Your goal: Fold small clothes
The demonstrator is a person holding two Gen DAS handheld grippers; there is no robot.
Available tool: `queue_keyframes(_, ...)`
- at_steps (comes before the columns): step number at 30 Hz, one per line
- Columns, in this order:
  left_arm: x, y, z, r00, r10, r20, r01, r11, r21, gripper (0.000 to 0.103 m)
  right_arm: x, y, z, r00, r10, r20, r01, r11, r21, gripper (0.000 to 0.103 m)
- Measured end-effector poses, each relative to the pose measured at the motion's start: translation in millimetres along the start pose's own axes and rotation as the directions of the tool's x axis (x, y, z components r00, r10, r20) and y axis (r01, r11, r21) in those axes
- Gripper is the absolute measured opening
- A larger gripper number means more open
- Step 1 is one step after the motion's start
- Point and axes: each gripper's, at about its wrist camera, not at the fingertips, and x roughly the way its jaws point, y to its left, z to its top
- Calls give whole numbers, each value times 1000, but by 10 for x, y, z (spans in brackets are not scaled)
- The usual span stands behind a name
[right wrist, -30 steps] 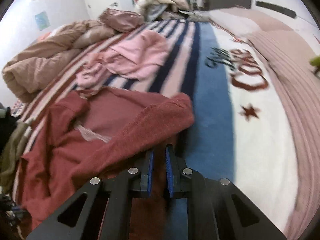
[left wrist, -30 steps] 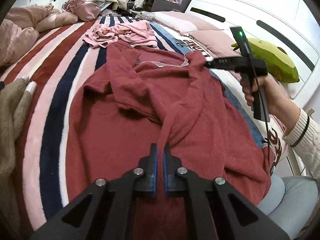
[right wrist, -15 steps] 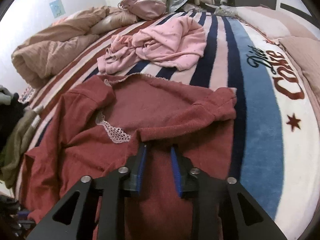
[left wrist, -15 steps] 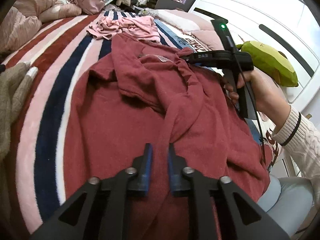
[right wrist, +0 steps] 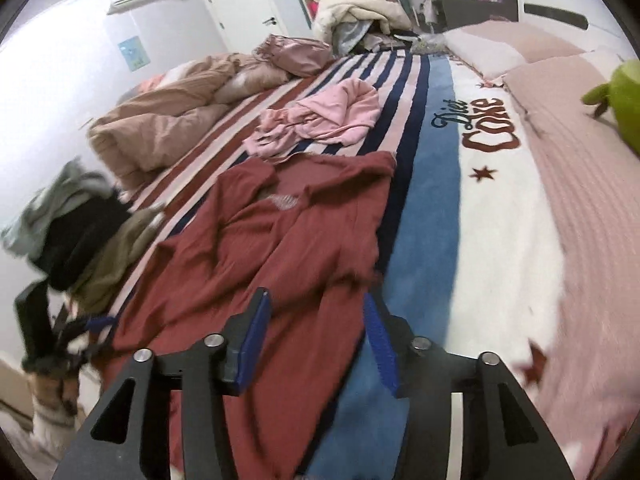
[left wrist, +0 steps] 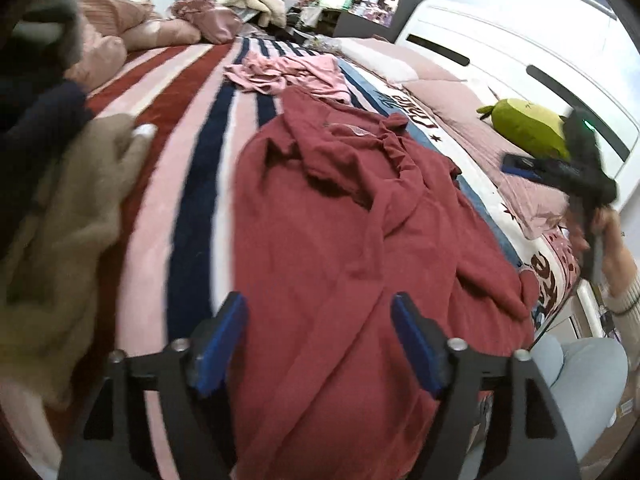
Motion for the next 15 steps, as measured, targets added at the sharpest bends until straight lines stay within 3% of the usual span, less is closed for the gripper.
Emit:
queue_keyframes(4,-183,58,-137,999,53,6,-53,999,-11,77,-276,135,-335,1000,20,-13,-21,999,-38,51)
queue_keyframes(7,-299,62,-252,996,84,8,-83,996,-20,77,-269,241,-616,995,28,-96,-36,996,-84,51)
queue_keyframes(10,-389,24,-314,998,65,16,-65,998,-24,77,-136,313,-904,981,-5,-196,-19,992,-121,51)
queue_keyframes(12,-423,-21,-330,998,61,19,-61,998,-19,77,-68,341,-1050,969,-27,-245,-7,991,-134,35)
queue_keyframes(14,-453,-81,-339,998,63,23,-63,998,-6,77,-89,331,-1149,966,-33,-257,0,992,-127,8)
queue_keyframes(15,-465,-107,-341,998,60,25,-60,998,-2,77,-137,356,-1194,970,-27,-243,-5,991,-133,8)
